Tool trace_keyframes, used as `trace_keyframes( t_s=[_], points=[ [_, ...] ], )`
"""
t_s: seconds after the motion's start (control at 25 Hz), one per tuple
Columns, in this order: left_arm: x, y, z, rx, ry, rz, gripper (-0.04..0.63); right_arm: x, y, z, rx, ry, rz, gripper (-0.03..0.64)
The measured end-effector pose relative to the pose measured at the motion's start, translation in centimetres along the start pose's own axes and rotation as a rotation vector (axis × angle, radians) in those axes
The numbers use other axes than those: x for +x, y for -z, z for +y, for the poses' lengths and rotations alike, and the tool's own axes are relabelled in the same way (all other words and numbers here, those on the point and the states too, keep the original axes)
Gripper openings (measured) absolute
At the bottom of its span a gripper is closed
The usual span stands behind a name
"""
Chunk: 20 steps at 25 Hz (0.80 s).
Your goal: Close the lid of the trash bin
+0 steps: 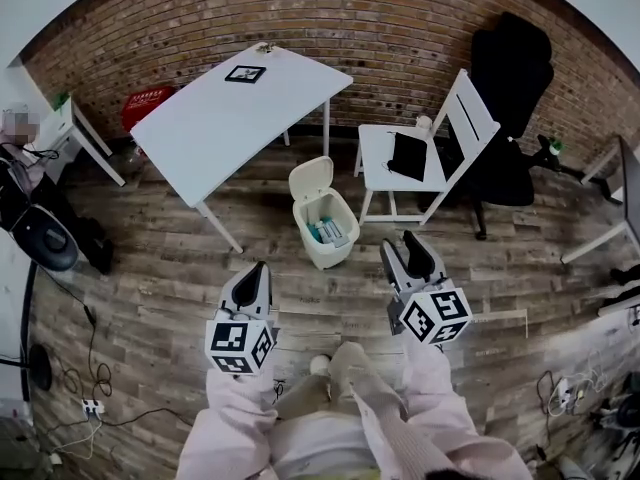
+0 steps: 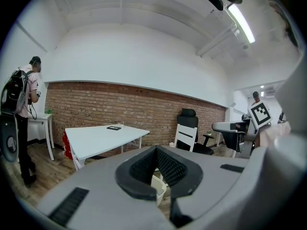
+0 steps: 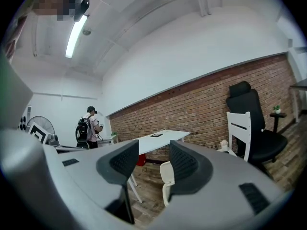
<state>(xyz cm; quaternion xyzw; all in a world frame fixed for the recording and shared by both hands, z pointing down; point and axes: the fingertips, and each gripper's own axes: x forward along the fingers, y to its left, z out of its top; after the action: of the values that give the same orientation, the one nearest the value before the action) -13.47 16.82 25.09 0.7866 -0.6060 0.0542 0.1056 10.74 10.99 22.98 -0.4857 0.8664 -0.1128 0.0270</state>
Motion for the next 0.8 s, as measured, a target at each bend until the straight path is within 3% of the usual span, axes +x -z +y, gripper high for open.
trace_keyframes(
  t_s=[0.28,0.8],
  points=[
    [2.9,0.7,0.9,-0.013,-0.007,0.021,-0.006,2.8,0.8,-1.9,0.009,0.004,0.023,0.183],
    [15.0,0.6,3.5,-0.067,-0.05,0.091,-0.006,15.6,2.1,-8.4,-0.016,-0.07,0.143,0.183]
  ],
)
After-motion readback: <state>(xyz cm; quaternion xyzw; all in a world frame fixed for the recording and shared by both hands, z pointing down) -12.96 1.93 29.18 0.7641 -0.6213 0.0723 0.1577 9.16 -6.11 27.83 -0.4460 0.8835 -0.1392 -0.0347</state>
